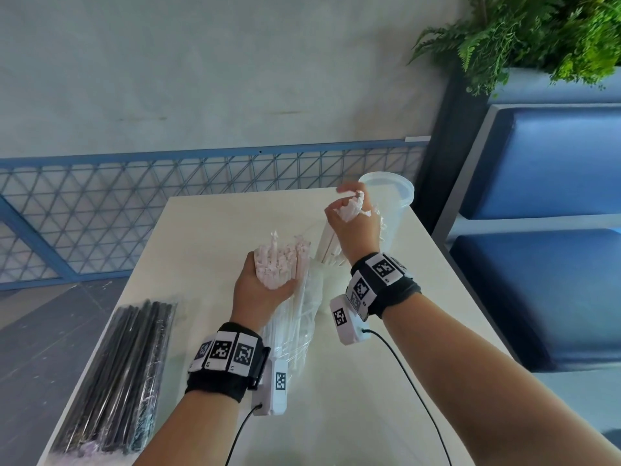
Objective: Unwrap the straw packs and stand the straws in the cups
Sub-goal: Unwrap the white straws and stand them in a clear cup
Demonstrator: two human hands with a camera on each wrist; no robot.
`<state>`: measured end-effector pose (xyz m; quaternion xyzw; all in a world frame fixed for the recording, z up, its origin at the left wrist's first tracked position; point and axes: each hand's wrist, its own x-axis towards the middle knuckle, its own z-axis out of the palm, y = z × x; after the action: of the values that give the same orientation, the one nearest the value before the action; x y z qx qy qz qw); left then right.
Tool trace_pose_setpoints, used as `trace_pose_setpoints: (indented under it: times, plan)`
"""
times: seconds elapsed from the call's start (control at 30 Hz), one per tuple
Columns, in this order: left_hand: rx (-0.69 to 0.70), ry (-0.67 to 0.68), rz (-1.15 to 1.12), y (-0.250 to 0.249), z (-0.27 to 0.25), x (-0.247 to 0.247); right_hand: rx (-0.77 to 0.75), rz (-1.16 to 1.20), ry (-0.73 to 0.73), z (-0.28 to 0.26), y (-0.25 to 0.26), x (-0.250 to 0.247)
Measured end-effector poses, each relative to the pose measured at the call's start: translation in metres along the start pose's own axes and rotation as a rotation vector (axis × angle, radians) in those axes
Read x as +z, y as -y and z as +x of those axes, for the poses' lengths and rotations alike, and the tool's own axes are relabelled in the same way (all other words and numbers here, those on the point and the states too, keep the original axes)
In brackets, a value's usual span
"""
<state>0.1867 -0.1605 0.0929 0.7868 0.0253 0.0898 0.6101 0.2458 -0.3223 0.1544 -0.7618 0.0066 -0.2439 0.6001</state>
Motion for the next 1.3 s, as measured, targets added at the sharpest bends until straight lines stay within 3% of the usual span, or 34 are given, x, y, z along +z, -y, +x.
trace_pose_setpoints:
  times: [0.17, 0.27, 0.33, 0.43, 0.6, 0.7, 0.83, 0.97, 1.07, 1.2, 1.3]
  plan:
    - [0.009, 0.005, 0.009, -0.001, 0.0, 0.001, -0.035, -0.11, 0.049, -0.005, -0.002, -0.003]
    - [0.012, -0.002, -0.004, -0.001, -0.001, -0.001, -0.24, -0.412, -0.127, -0.02, -0.014, -0.015]
    - [0.016, -0.01, -0.012, -0.001, -0.001, -0.003, -0.156, -0.383, -0.204, -0.031, -0.024, -0.023]
    - [0.031, -0.015, -0.019, -0.001, -0.003, -0.004, 0.07, -0.22, -0.022, -0.035, -0.036, -0.026]
    - [0.042, -0.001, -0.007, -0.004, -0.005, -0.004, -0.01, -0.191, 0.152, -0.022, -0.03, -0.021]
    - [0.043, 0.002, -0.01, -0.004, -0.005, -0.005, -0.025, -0.325, 0.252, -0.017, -0.03, -0.014]
    - [0.052, 0.015, -0.009, -0.002, -0.005, -0.005, -0.074, -0.325, 0.214, -0.012, -0.016, -0.009]
    - [0.06, 0.013, -0.004, 0.0, -0.004, -0.005, 0.079, -0.21, 0.162, 0.003, -0.021, -0.008]
    - [0.056, 0.017, -0.017, 0.0, -0.004, -0.006, 0.053, -0.16, 0.171, 0.015, -0.015, -0.005]
    - [0.036, 0.015, -0.028, 0.0, -0.005, -0.006, -0.079, -0.269, 0.151, 0.035, 0.009, -0.011]
    - [0.034, 0.018, -0.036, 0.0, -0.005, -0.005, -0.027, -0.471, 0.302, 0.035, 0.01, -0.015]
